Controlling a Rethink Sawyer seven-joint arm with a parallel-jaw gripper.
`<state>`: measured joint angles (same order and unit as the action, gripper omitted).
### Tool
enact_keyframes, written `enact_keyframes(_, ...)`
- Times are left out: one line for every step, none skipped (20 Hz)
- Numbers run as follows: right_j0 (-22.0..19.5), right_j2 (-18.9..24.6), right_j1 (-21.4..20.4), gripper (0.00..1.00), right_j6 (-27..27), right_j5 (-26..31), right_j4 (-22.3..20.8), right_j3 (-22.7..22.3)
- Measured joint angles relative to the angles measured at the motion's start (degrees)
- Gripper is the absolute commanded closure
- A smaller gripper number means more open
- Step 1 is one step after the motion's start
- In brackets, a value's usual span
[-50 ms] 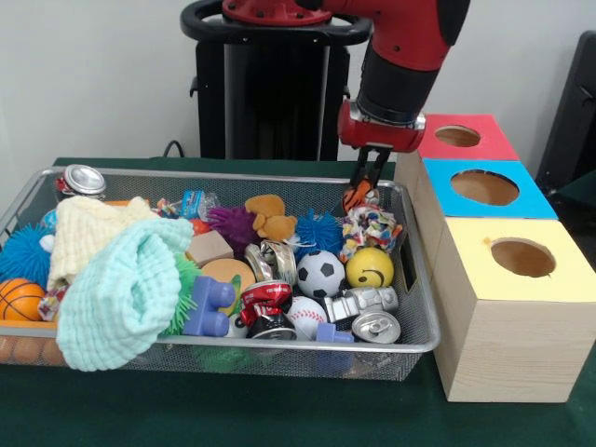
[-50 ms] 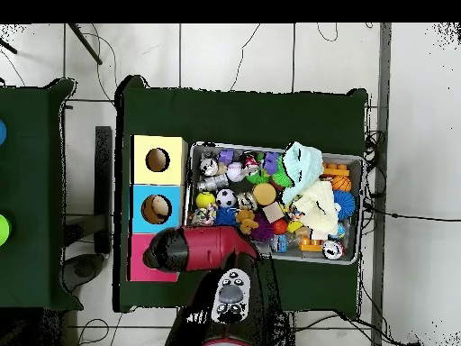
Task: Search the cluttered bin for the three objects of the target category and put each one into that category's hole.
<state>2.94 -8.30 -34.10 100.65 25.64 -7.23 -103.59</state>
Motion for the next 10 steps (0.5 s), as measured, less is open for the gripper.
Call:
enact_keyframes(0.1,0.0,-0.1,1.0,0.0,0.1,0.0,0.1)
enact_keyframes(0.1,0.0,-0.2,1.0,0.0,0.3,0.0,0.2)
enact_keyframes(0.1,0.0,-0.3,1.0,0.0,0.6,0.0,0.3)
enact_keyframes(0.1,0.0,-0.4,1.0,0.0,0.8,0.0,0.4)
enact_keyframes(0.2,0.0,-0.5,1.0,0.0,1.2,0.0,0.7)
enact_keyframes(0.3,-0.1,-0.6,1.0,0.0,2.0,0.0,1.2)
enact_keyframes(0.4,-0.1,-0.7,1.0,0.0,2.6,0.0,1.6)
enact_keyframes(0.5,-0.1,-0.8,1.0,0.0,3.2,0.0,1.9)
enact_keyframes(0.6,-0.1,-0.8,1.0,0.0,3.8,0.0,2.3)
enact_keyframes(0.7,-0.1,-0.9,1.0,0.0,4.0,0.0,2.4)
